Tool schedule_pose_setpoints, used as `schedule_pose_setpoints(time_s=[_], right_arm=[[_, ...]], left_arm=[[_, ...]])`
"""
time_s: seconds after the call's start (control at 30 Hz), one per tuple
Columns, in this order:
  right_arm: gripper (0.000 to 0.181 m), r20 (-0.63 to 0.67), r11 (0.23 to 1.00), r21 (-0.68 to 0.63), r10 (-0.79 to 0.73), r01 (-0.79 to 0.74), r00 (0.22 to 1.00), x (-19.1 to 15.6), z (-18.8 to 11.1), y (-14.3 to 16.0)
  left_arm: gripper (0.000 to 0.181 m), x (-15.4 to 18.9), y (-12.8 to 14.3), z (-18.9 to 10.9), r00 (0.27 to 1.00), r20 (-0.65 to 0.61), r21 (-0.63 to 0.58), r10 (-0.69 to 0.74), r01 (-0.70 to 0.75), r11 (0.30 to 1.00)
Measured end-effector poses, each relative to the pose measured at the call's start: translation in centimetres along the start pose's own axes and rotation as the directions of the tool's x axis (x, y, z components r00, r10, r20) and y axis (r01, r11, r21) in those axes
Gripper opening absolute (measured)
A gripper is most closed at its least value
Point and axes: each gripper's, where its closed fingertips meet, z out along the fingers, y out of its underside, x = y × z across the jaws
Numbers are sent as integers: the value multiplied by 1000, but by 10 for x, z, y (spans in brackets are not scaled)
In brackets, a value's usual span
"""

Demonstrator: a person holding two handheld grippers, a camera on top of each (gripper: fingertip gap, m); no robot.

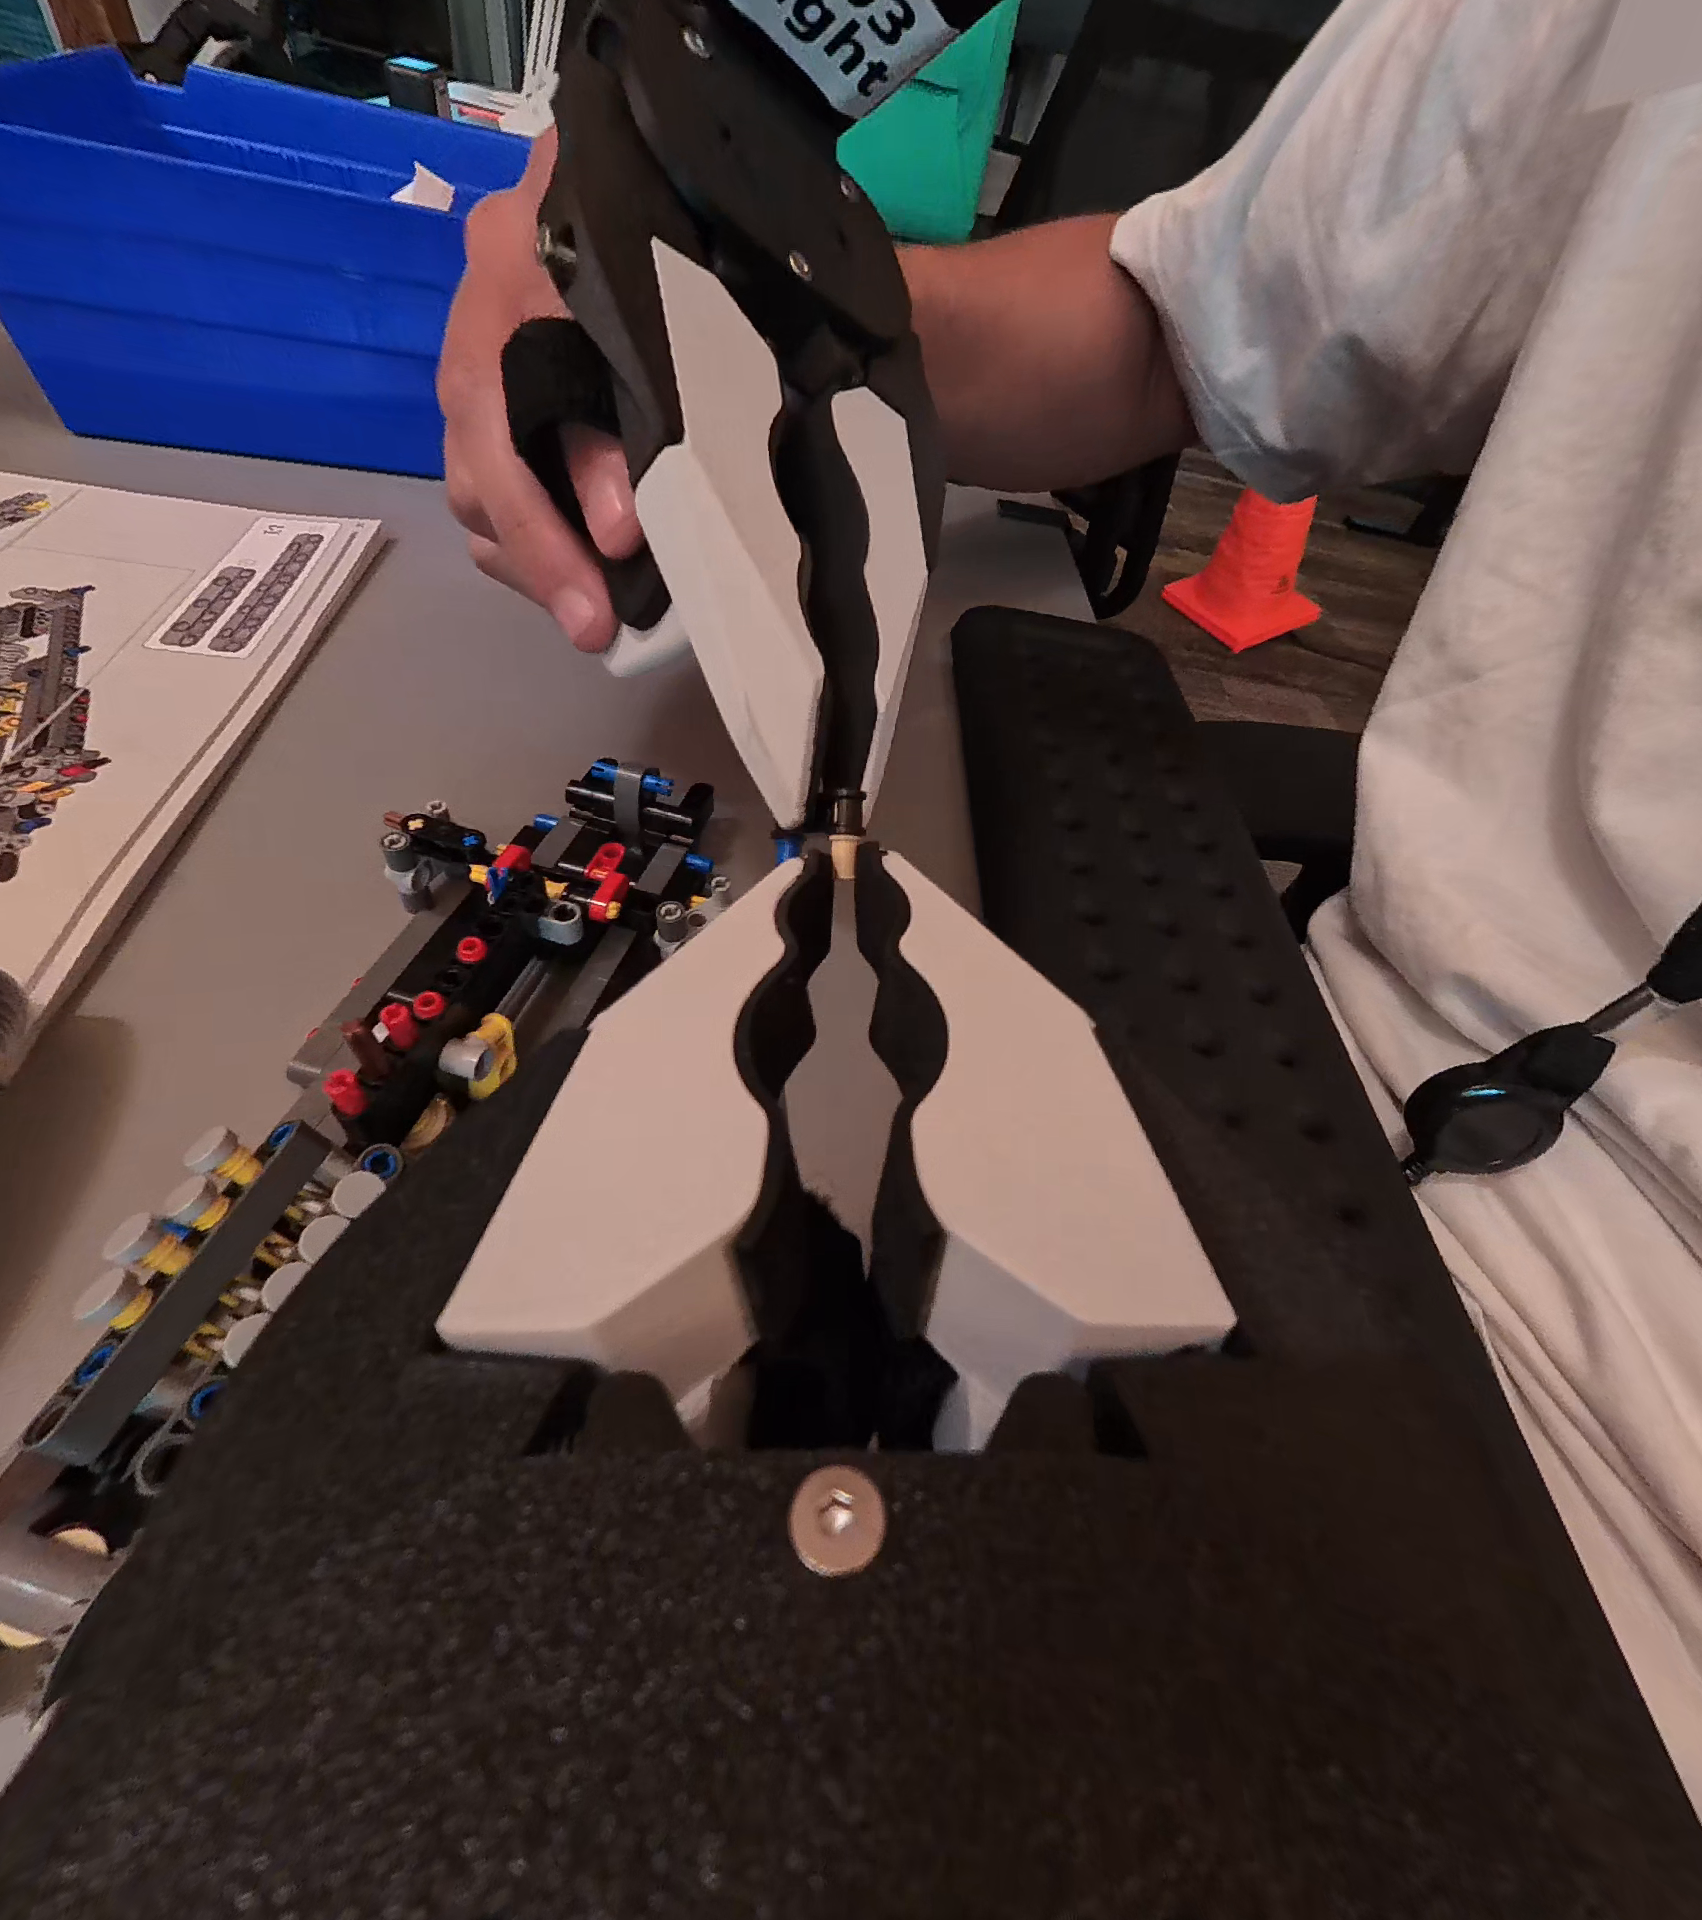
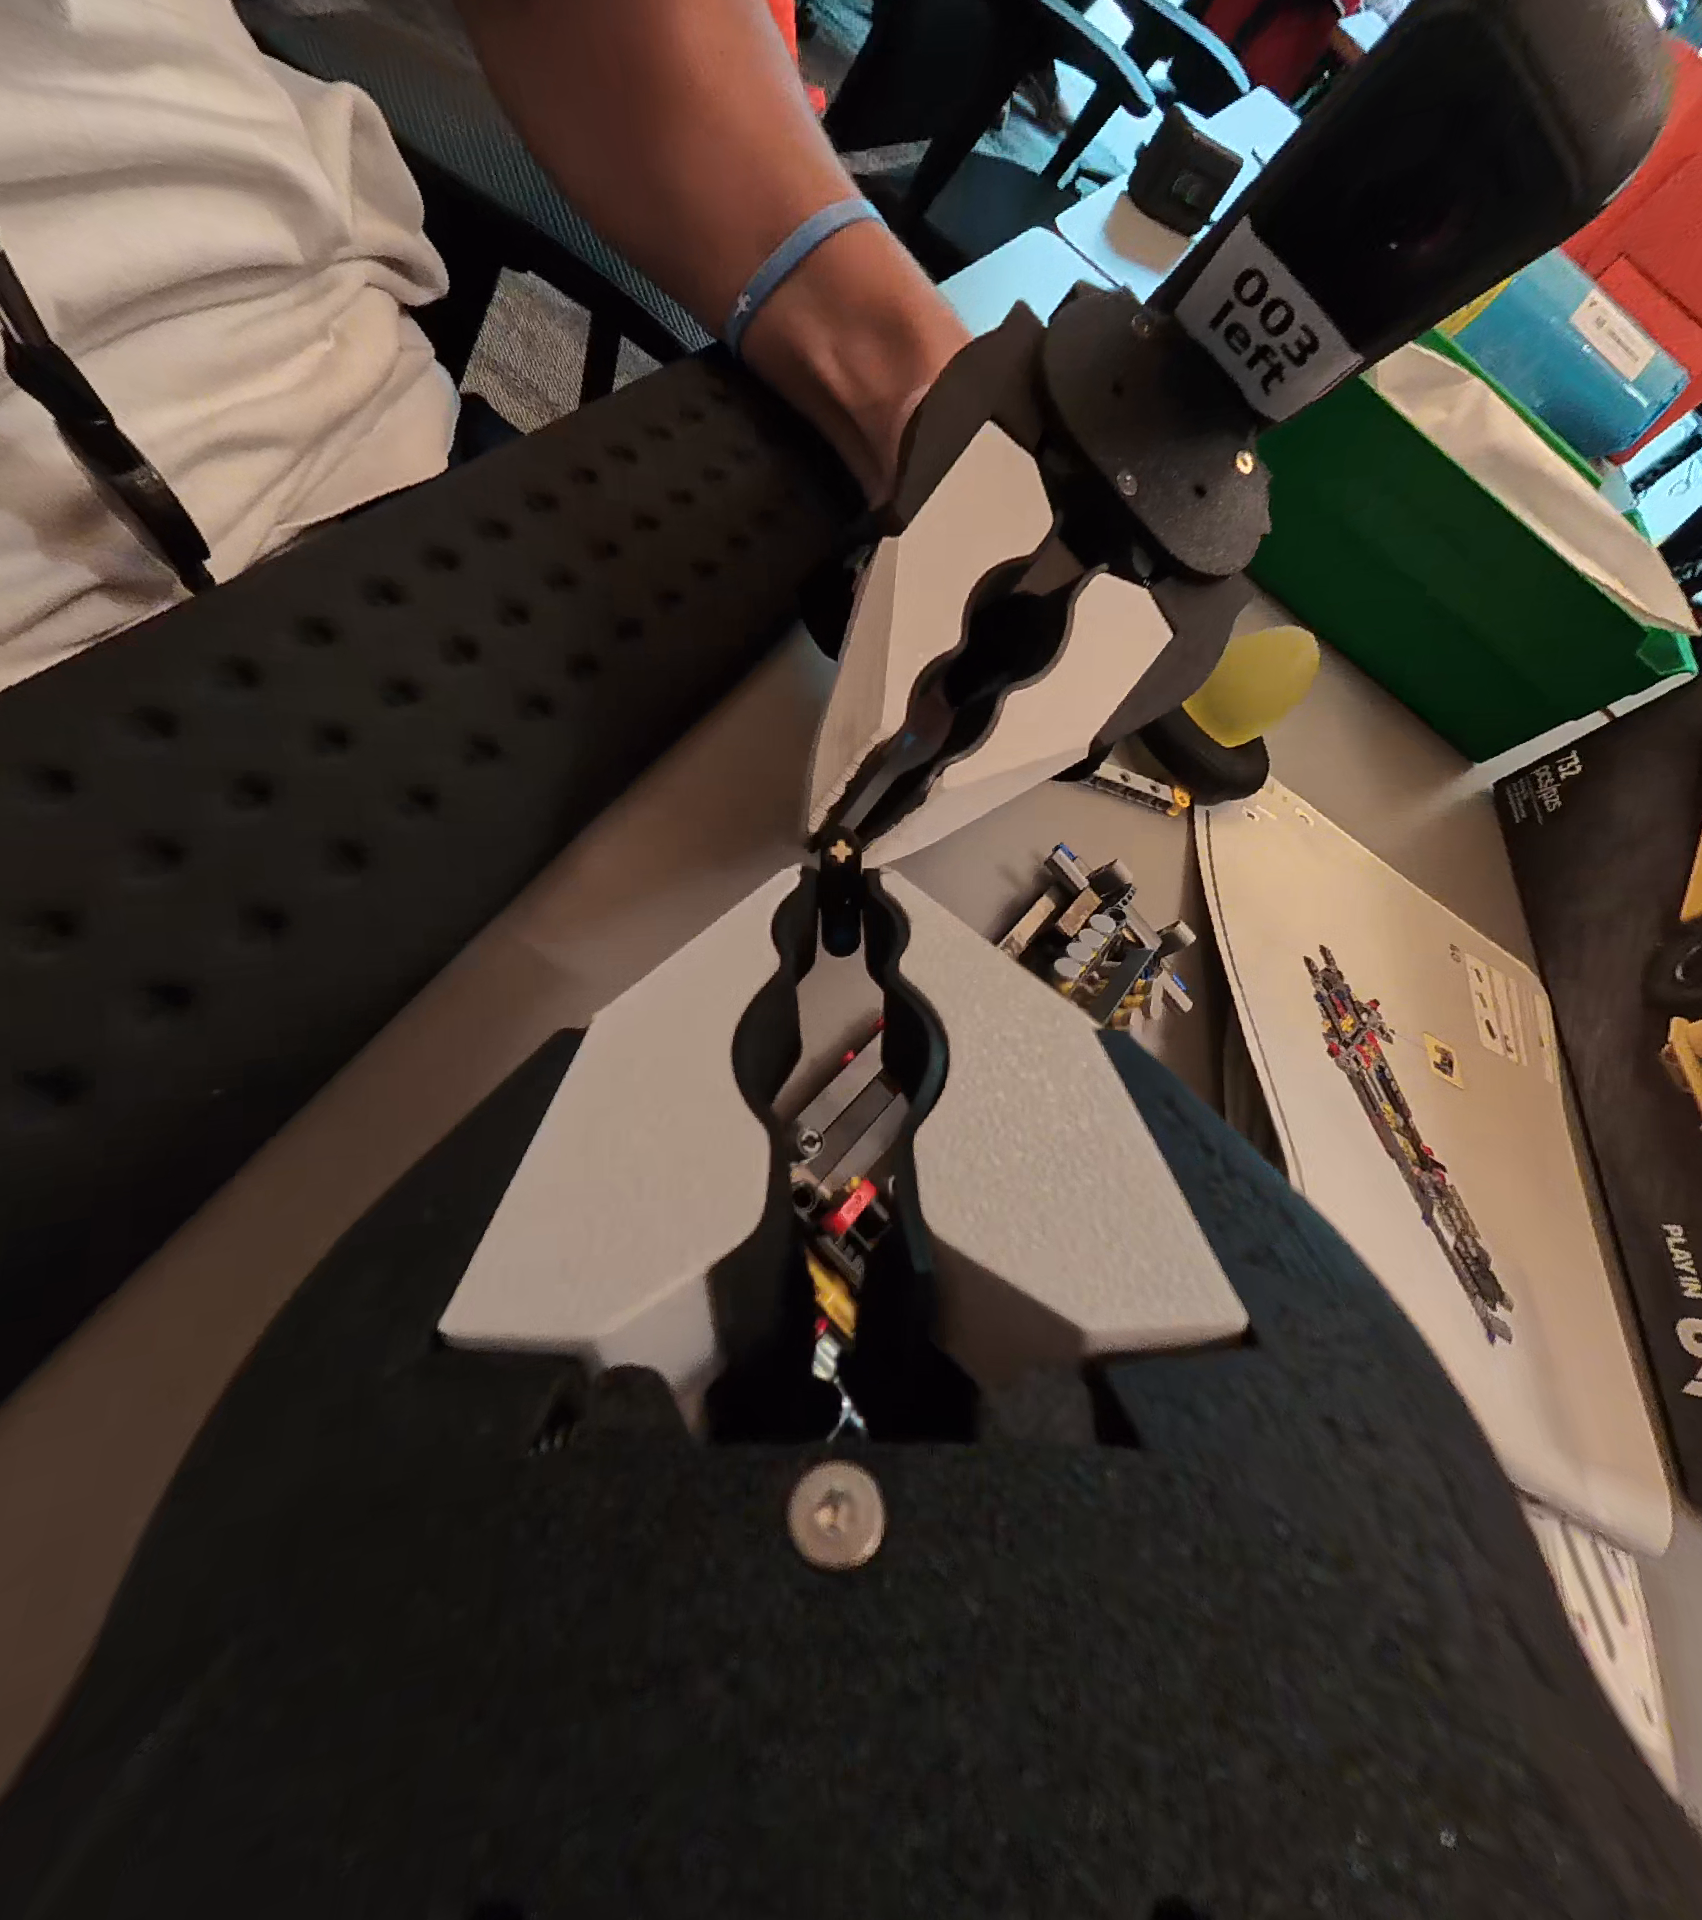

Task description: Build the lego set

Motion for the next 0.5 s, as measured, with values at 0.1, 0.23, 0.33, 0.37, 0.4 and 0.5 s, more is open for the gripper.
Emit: schedule_pose_setpoints(time_s=[0.1,0.23,0.33,0.37,0.4,0.5], right_arm=[[7,11,998,-64,-15,16,1000,-1,-1,9],[6,132,963,-264,-22,57,991,-3,-17,34],[6,227,916,-395,22,71,974,-8,-29,50],[6,253,909,-404,9,97,967,-8,-29,51],[6,285,906,-410,15,108,958,-11,-27,51],[6,365,871,-457,-2,181,931,-13,-21,59]], left_arm=[[3,-5,5,4,999,32,-28,-8,9,1000],[12,-21,21,14,989,147,-148,5,17,989],[24,-30,37,22,972,222,-255,82,-23,967],[24,-33,38,24,963,239,-277,121,-52,959],[23,-35,38,25,957,243,-290,158,-83,953],[18,-39,39,28,954,214,-311,208,-136,941]])
